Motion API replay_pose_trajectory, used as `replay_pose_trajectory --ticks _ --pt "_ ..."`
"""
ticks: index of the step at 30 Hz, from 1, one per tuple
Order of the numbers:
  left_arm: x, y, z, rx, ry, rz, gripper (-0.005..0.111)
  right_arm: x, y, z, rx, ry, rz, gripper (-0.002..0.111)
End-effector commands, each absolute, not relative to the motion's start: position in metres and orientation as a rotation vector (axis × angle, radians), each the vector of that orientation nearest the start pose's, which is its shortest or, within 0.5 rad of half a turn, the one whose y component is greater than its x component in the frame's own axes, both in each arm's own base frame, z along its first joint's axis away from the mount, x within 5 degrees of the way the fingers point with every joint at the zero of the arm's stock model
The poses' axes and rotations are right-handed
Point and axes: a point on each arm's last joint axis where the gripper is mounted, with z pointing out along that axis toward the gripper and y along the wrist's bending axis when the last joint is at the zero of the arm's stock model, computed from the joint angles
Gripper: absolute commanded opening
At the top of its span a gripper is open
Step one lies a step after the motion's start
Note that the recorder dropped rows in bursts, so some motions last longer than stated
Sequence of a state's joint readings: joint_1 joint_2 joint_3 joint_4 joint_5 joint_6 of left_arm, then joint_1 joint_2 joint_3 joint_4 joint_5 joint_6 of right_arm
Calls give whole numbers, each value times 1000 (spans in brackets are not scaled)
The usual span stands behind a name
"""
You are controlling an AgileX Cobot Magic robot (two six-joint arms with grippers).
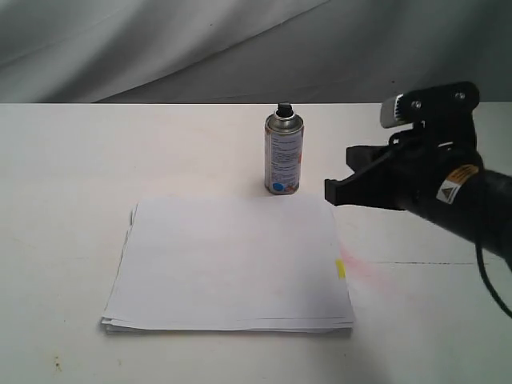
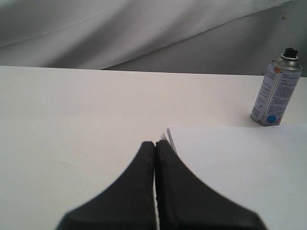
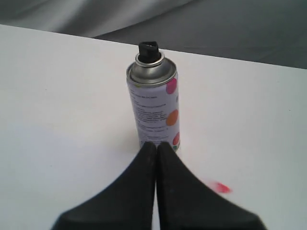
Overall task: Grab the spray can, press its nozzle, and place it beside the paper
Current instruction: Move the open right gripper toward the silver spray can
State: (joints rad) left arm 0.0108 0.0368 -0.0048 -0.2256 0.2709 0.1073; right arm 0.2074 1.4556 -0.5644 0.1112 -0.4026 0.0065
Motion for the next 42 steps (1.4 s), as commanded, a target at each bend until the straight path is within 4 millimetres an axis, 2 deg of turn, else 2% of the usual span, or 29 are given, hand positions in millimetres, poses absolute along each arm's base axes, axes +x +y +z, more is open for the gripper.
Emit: replay_pose_trajectory --ticks 1,6,9,13,16,20,22,24,26,32,42 --pt "57 -5 188 -61 1773 -126 0 289 59 184 -126 1867 161 0" --pt "57 -5 188 -61 1773 -126 0 303 67 138 -166 1838 215 0" --pt "57 -5 188 -61 1773 -126 0 305 68 127 -164 1828 219 0" --pt "57 -5 188 -61 1773 -126 0 305 68 125 -165 1834 218 4" --pt "57 -5 188 -61 1773 -126 0 304 68 125 -165 1842 217 22" --pt "57 -5 188 -61 1773 -126 0 304 69 122 -180 1866 218 73" --pt "57 -5 188 -61 1773 -126 0 303 68 122 -181 1871 218 91" --pt "57 -5 188 -61 1773 -126 0 303 68 121 -181 1877 217 100" --pt "57 -5 188 -61 1773 -126 0 303 68 121 -181 1877 217 104" --pt "57 -5 188 -61 1773 -126 0 305 67 120 -157 1860 212 104" --pt "57 -5 188 -61 1773 -126 0 348 73 105 -110 1840 195 104"
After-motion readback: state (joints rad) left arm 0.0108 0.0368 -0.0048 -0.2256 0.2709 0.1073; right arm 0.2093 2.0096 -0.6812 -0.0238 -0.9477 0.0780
